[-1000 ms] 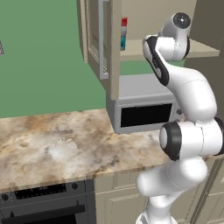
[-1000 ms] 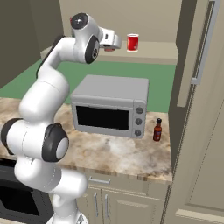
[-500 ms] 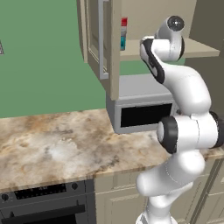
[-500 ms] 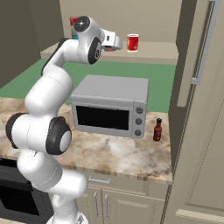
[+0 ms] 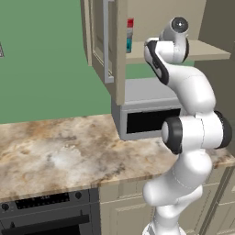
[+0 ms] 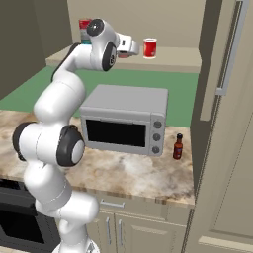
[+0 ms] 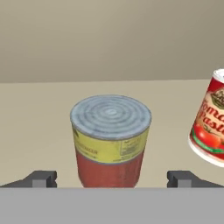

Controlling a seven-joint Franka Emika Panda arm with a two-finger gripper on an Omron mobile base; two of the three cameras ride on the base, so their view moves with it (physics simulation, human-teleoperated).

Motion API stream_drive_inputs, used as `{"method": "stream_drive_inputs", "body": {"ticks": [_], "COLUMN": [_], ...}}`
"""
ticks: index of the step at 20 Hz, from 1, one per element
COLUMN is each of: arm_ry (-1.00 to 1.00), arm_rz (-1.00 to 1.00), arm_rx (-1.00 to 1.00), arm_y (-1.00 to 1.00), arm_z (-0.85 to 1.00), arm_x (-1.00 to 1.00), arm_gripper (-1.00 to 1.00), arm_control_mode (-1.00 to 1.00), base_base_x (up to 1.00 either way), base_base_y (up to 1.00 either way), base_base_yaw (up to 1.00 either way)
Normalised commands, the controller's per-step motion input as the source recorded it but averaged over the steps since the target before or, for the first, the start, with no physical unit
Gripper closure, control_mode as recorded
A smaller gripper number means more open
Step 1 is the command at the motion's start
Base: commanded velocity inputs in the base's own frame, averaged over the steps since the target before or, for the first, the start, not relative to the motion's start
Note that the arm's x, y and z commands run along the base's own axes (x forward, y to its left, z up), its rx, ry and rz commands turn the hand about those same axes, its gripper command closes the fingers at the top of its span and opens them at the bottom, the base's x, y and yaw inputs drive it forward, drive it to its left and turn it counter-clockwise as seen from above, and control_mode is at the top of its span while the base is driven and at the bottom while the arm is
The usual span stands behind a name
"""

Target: Stack two cans on top of the other two cans in the cabinet.

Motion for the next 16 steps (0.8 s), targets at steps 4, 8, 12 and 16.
{"method": "stream_drive_inputs", "body": {"ticks": [4,8,12,16], "arm_ry": [0.0,0.0,0.0,0.0], "arm_rz": [0.0,0.0,0.0,0.0], "arm_rx": [0.0,0.0,0.0,0.0], "arm_y": [-0.01,-0.01,-0.06,-0.06], "arm_z": [-0.04,-0.03,-0.04,-0.06], "arm_x": [0.12,0.08,0.08,0.12], "arm_gripper": [-1.0,-1.0,-1.0,-1.0], "arm_control_mode": [-1.0,-1.0,-1.0,-1.0], "base_base_x": [0.0,0.0,0.0,0.0], "base_base_y": [0.0,0.0,0.0,0.0], "base_base_yaw": [0.0,0.0,0.0,0.0]}}
